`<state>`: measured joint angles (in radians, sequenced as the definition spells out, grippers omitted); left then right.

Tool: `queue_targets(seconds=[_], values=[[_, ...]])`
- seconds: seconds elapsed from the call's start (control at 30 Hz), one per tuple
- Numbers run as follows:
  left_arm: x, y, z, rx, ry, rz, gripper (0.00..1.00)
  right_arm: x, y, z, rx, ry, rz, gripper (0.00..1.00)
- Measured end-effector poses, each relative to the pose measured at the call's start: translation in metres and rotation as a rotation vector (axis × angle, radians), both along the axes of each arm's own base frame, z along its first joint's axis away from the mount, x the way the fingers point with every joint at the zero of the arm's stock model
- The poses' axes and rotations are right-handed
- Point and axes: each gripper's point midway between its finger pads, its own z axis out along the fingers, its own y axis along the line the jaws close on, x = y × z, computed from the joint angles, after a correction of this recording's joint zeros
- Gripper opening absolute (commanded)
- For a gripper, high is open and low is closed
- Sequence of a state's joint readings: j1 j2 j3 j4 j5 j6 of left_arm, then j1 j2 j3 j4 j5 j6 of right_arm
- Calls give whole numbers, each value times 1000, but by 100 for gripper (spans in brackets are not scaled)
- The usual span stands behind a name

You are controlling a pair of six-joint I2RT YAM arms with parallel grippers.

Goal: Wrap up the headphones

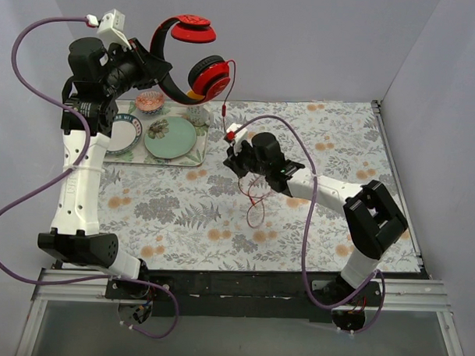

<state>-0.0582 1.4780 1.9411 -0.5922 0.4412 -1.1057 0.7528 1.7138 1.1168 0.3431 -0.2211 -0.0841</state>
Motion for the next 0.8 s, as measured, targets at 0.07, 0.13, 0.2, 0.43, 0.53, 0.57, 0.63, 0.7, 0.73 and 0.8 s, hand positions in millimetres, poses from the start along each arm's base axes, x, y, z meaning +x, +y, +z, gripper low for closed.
queue_targets(seconds=[0.07,0.13,0.2,0.43,0.53,0.57,0.63,0.7,0.73,0.8], values=[[5,2,-3,-2,-2,13,0,-8,1,-10,-59,31,-17,1],[13,3,-13,-2,13,30,0,-24,7,-15,-136,51,-6,1],[26,6,-33,4,50,55,0,-44,19,-12,-201,59,28,1],[80,18,-142,110,246,156,0,-109,65,29,-383,57,186,1],[85,18,-186,259,272,185,0,-126,67,45,-461,64,227,1],[82,12,-200,329,267,177,0,-130,65,50,-488,67,234,1],[74,-3,-223,460,238,146,0,-134,55,59,-541,71,231,1],[62,-15,-242,568,220,98,0,-134,38,68,-601,64,210,1],[58,-19,-247,613,209,77,0,-134,29,71,-628,63,198,1],[54,-18,-252,682,182,59,0,-133,5,74,-691,60,168,1]])
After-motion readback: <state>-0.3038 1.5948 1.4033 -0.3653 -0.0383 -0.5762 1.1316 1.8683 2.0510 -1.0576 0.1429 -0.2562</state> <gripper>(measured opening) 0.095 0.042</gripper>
